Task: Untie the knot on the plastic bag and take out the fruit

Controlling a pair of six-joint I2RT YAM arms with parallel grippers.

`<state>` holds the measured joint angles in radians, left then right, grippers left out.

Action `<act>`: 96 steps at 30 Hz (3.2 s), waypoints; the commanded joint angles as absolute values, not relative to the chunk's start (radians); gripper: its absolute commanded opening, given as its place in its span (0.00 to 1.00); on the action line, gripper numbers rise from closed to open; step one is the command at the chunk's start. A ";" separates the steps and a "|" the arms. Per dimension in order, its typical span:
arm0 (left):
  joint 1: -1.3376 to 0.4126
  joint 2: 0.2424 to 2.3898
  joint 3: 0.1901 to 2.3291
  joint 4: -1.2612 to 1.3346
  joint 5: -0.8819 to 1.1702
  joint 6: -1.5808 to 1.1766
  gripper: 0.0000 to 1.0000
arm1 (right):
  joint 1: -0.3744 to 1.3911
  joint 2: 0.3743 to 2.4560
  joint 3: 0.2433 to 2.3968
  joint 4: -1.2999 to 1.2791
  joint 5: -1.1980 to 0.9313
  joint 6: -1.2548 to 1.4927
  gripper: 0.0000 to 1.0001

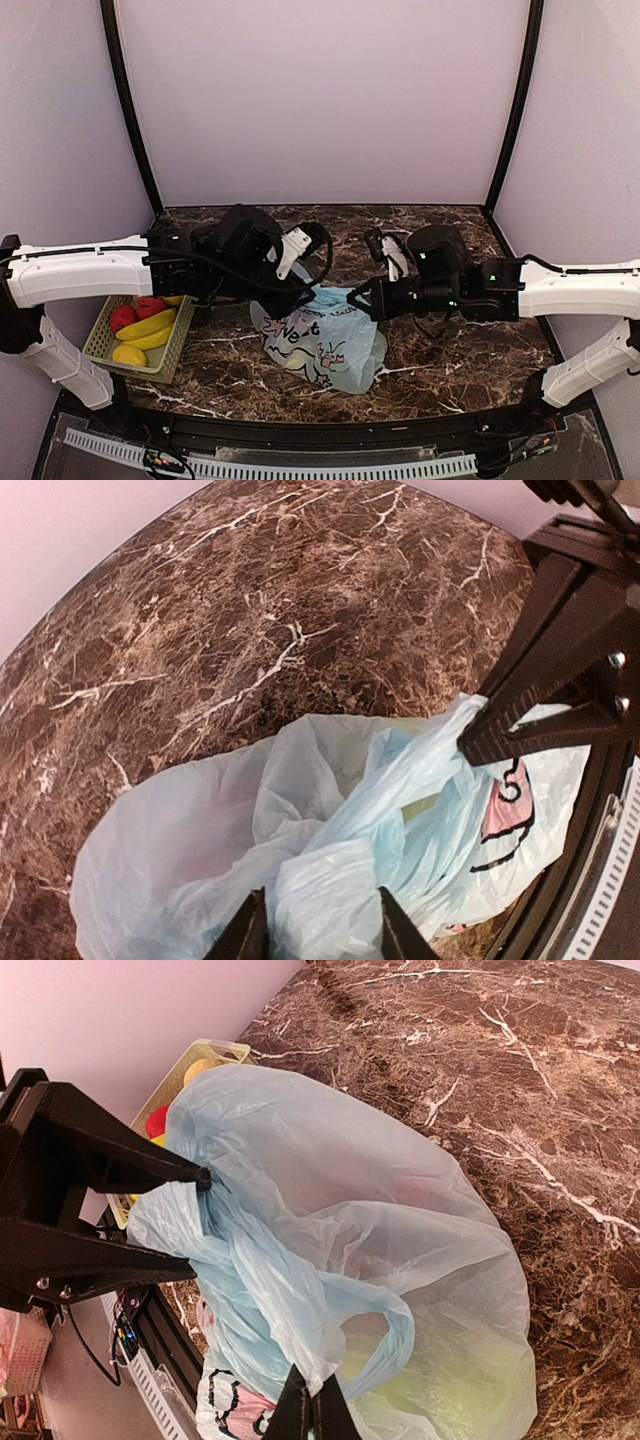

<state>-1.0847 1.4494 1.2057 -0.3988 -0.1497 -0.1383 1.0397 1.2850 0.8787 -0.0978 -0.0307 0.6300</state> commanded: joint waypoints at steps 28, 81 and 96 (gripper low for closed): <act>-0.895 1.221 0.983 -0.168 0.066 -0.366 0.01 | 0.998 1.104 0.785 -0.159 0.090 0.650 0.00; -0.642 1.078 0.774 0.078 0.392 -0.559 0.01 | 0.695 1.123 1.031 -0.368 -0.205 0.474 0.56; -0.643 1.087 0.773 0.088 0.423 -0.558 0.01 | 0.555 1.267 1.046 -0.250 -0.365 0.474 0.42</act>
